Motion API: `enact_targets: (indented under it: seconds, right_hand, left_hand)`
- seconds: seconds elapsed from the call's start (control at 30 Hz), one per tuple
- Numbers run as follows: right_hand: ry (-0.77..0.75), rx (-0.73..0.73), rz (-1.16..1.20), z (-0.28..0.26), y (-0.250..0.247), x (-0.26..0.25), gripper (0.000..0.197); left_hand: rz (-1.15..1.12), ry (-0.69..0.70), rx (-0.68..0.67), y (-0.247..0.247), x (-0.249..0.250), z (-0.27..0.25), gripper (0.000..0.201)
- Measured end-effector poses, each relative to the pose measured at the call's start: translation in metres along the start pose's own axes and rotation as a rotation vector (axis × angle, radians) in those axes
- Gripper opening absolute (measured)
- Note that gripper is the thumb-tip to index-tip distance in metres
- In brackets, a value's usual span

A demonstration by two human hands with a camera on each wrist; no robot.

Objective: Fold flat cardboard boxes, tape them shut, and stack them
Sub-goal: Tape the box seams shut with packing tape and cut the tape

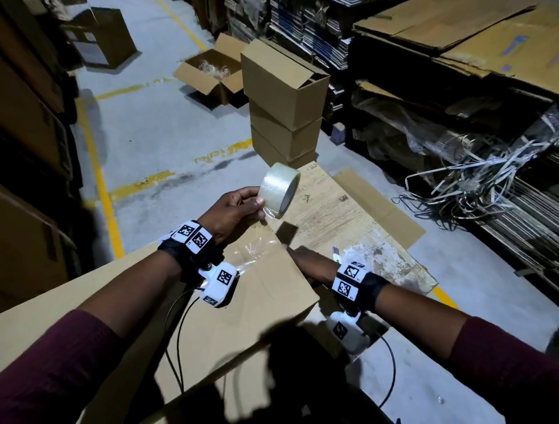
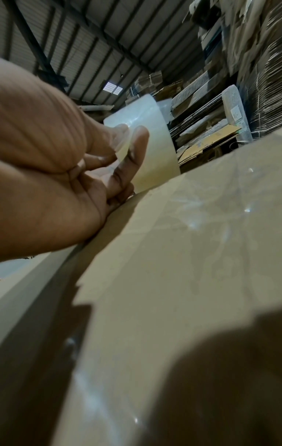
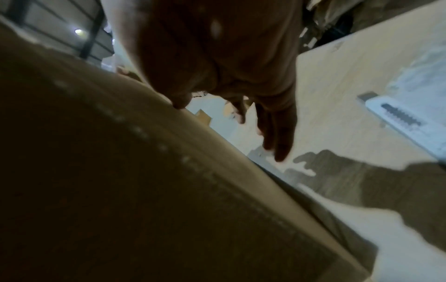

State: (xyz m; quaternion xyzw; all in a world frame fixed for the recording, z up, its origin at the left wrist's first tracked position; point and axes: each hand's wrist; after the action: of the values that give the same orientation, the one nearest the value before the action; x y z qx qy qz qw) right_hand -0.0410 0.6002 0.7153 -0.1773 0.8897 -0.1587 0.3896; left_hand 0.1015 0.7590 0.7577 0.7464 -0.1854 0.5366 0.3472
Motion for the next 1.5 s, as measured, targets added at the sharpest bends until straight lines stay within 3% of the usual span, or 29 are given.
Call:
enact_targets:
  seconds: [0.1,0.2,0.3,0.43,0.57,0.6,0.67,0.77,0.83,0.9,0.97,1.07,1.13,1.23,1.33,1.43,1.5]
  right_hand:
    - [-0.260,0.118,0.086,-0.011,-0.007,-0.002,0.065]
    - [-0.413,0.003,0.040,-0.030,-0.003,-0.011,0.070]
    - [-0.375,-0.092,0.051,-0.043,0.005,-0.013,0.083]
    - [-0.265,-0.143,0.140,-0.067,-0.002,-0.017,0.060]
    - [-0.161,-0.228,0.116,-0.082,-0.016,-0.005,0.067]
    - [-0.188,-0.171,0.023,-0.078,-0.021,-0.002,0.066]
    - [-0.315,0.087,-0.151,-0.070,-0.037,0.001,0.073]
    - [-0.506,0.373,-0.147,-0.066,-0.071,-0.010,0.099]
    - [-0.625,0.463,-0.236,-0.070,-0.093,-0.023,0.111]
    - [-0.725,0.431,-0.392,-0.078,-0.110,-0.038,0.114]
    - [-0.778,0.306,-0.473,-0.088,-0.116,-0.046,0.098]
    - [-0.713,0.235,-0.542,-0.104,-0.112,-0.049,0.052]
    - [-0.659,0.235,-0.595,-0.116,-0.104,-0.050,0.046]
    - [-0.657,0.279,-0.493,-0.126,-0.090,-0.048,0.051]
    - [-0.599,0.300,-0.385,-0.131,-0.083,-0.046,0.060]
    - [-0.539,0.199,-0.305,-0.138,-0.081,-0.039,0.065]
    - [-0.522,0.124,-0.246,-0.144,-0.078,-0.033,0.064]
  left_hand:
    - [-0.011,0.001,0.006,0.000,0.000,0.000,0.038]
    - [-0.013,0.004,0.020,-0.001,-0.001,0.000,0.036]
    - [-0.022,0.007,0.015,0.001,0.000,-0.001,0.036]
    - [-0.022,0.008,0.018,0.003,0.000,-0.002,0.029]
    - [-0.019,0.000,0.020,0.005,0.003,-0.004,0.031]
    - [-0.016,-0.007,0.019,0.005,0.004,-0.004,0.029]
    - [-0.004,-0.027,0.026,0.006,0.007,-0.005,0.025]
    - [0.069,-0.034,-0.002,0.013,0.016,-0.012,0.025]
    - [0.217,-0.009,-0.076,0.019,0.027,-0.022,0.024]
    - [0.350,-0.001,-0.177,0.023,0.040,-0.031,0.028]
    - [0.416,-0.028,-0.297,0.025,0.053,-0.042,0.033]
    - [0.475,-0.080,-0.464,0.032,0.070,-0.056,0.033]
    - [0.538,-0.102,-0.509,0.036,0.076,-0.060,0.034]
    - [0.595,-0.156,-0.455,0.036,0.077,-0.054,0.040]
    - [0.548,-0.166,-0.303,0.038,0.072,-0.047,0.038]
    - [0.404,-0.218,-0.132,0.039,0.064,-0.044,0.024]
    - [0.336,-0.253,-0.099,0.036,0.060,-0.044,0.020]
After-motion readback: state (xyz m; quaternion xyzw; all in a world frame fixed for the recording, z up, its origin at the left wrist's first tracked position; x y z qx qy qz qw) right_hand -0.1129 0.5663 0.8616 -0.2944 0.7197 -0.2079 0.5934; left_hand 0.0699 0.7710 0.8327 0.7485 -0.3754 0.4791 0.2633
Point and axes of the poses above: each hand's wrist, its own z-axis towards the middle knuckle, its own y-axis out of the palm, x = y × z, and after that the axes turned 1 degree about y, right-handed
